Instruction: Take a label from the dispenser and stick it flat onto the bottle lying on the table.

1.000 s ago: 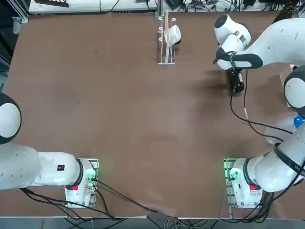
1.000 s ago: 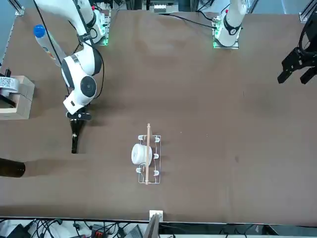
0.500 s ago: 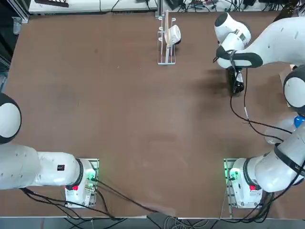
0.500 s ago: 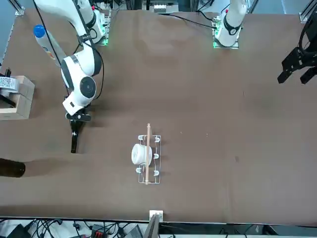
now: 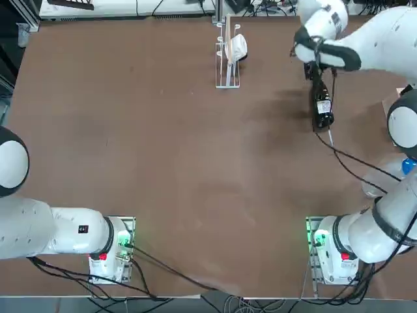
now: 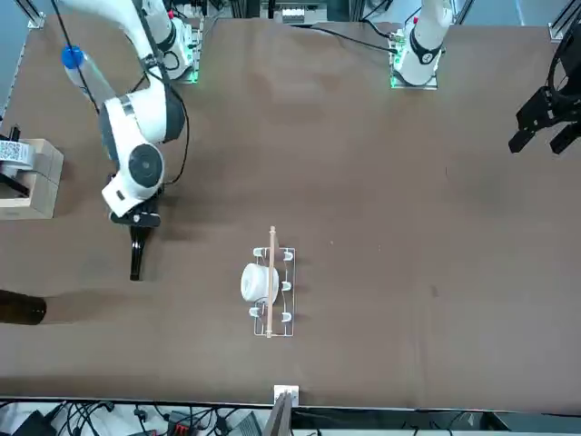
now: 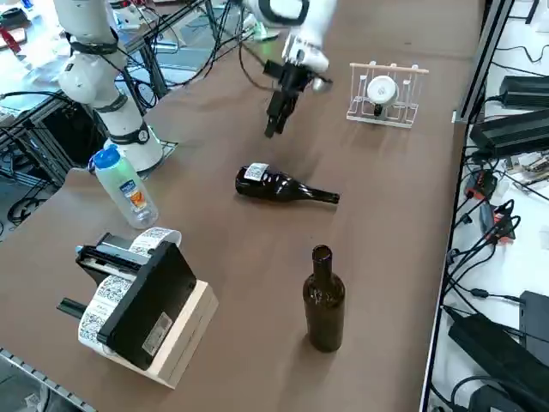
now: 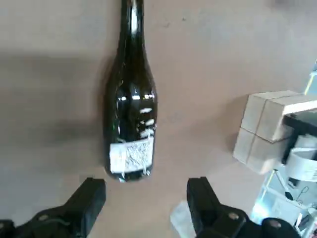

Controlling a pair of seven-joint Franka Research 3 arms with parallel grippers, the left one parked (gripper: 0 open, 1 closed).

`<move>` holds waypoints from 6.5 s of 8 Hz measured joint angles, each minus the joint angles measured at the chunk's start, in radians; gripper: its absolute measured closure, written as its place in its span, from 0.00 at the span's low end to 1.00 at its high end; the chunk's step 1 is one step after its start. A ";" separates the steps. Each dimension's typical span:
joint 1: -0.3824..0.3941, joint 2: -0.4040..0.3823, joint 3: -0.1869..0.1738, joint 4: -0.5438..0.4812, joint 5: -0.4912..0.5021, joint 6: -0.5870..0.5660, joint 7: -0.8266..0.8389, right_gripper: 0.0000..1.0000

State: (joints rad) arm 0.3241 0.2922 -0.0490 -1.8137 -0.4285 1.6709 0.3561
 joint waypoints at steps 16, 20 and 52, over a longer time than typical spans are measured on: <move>-0.097 0.077 -0.004 -0.166 0.013 0.225 -0.017 0.98; -0.093 0.081 -0.002 -0.171 0.013 0.233 -0.005 0.98; 0.005 0.164 -0.001 -0.138 0.017 0.172 0.172 0.98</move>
State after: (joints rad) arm 0.3295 0.4565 -0.0495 -1.9519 -0.4114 1.8433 0.5280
